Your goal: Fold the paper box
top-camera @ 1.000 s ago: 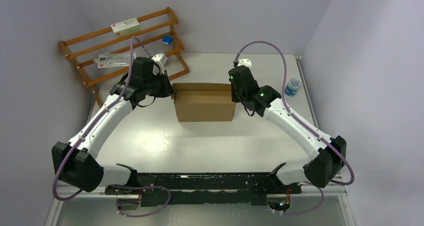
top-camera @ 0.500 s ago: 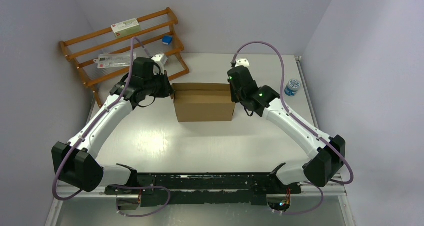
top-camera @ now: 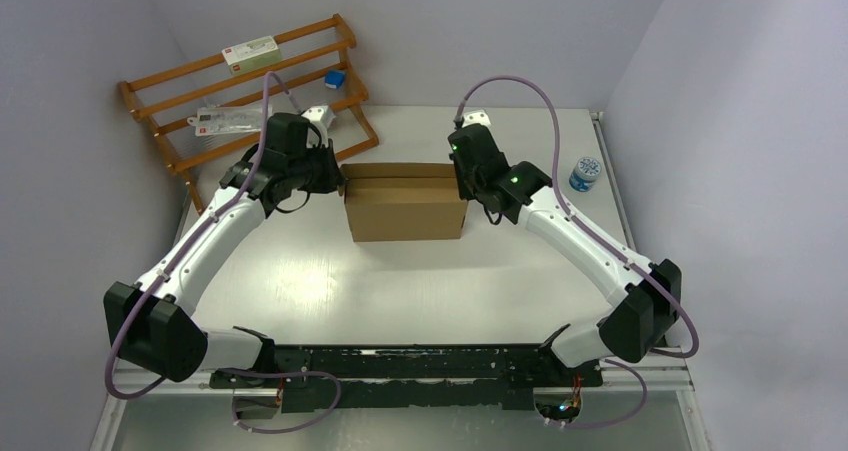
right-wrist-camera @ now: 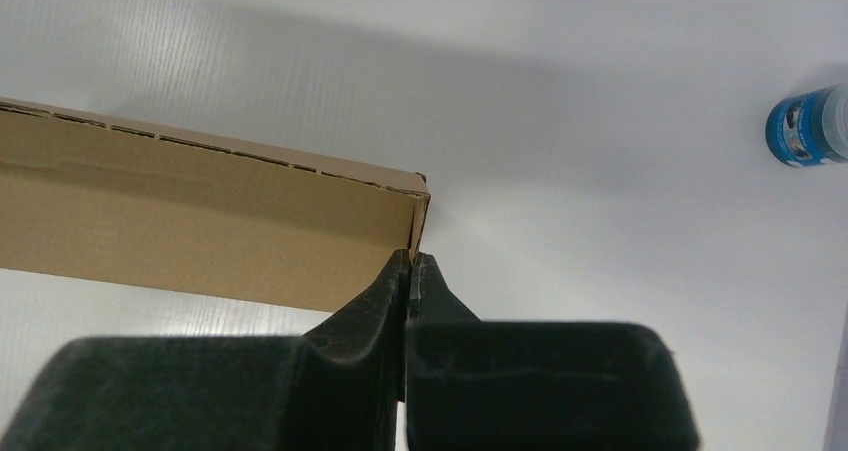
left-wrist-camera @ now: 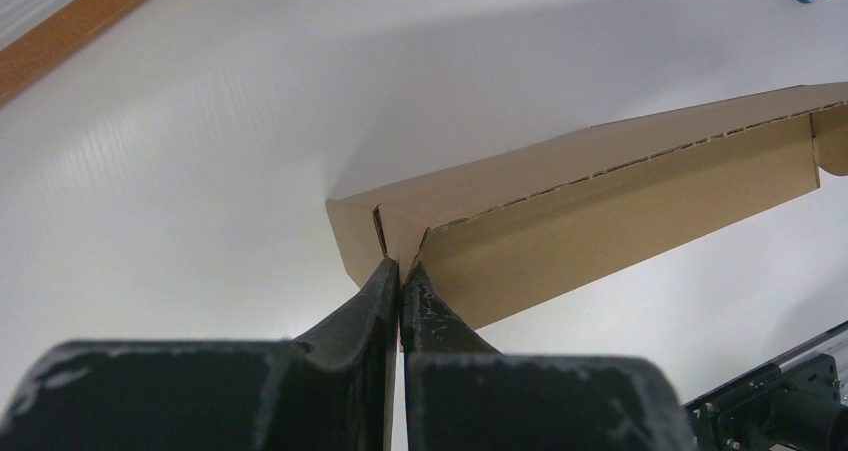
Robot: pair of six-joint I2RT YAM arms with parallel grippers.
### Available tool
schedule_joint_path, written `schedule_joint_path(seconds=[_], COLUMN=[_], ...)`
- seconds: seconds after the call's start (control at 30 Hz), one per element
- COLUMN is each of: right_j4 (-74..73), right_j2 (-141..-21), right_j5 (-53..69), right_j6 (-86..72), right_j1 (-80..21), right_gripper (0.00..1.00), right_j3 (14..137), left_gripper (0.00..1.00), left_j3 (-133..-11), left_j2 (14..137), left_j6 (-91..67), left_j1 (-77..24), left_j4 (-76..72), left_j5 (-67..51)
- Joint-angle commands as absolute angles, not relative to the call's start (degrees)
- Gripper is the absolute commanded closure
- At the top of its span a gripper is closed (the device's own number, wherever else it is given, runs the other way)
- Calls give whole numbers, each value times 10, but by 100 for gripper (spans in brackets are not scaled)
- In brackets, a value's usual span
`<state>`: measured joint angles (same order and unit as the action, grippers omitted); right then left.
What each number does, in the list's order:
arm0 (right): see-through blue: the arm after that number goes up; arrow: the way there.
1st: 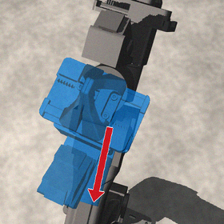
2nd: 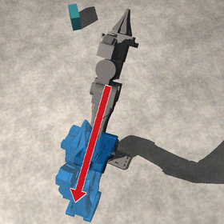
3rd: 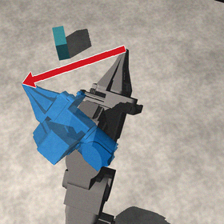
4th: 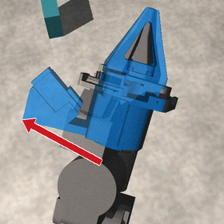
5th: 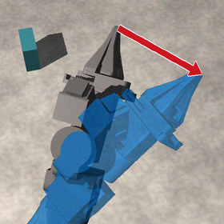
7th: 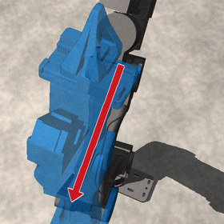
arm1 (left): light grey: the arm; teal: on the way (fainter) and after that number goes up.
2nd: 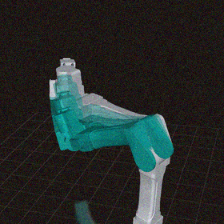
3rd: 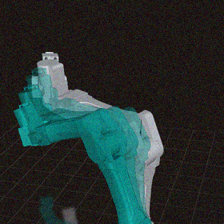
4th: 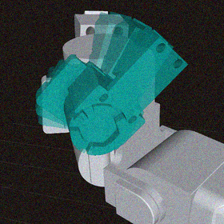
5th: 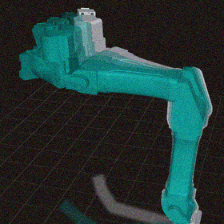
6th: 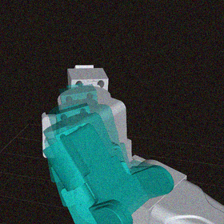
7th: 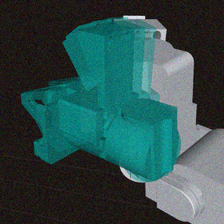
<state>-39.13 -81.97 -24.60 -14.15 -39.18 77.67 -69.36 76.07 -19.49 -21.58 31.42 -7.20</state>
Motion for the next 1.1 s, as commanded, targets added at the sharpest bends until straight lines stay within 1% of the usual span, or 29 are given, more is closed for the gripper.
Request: schedule_joint_path(seconds=[0.0, 0.4, 1.07], right_j4=[-405, -387, -360], right_j2=[-833, -834, -829], right_j5=[-202, -160, -166], right_j6=[-127, -170, -237], right_j1=[-405, -405, -405], right_gripper=[100, 100, 100], right_j3=[797, 793, 784], left_gripper=[93, 93, 94], left_j3=[-709, -705, -699], left_j2=[766, 766, 765], left_j6=[-194, -201, -206], left_j1=[-226, -227, -239], left_j4=[328, 320, 318], left_j5=[-81, -98, -104])
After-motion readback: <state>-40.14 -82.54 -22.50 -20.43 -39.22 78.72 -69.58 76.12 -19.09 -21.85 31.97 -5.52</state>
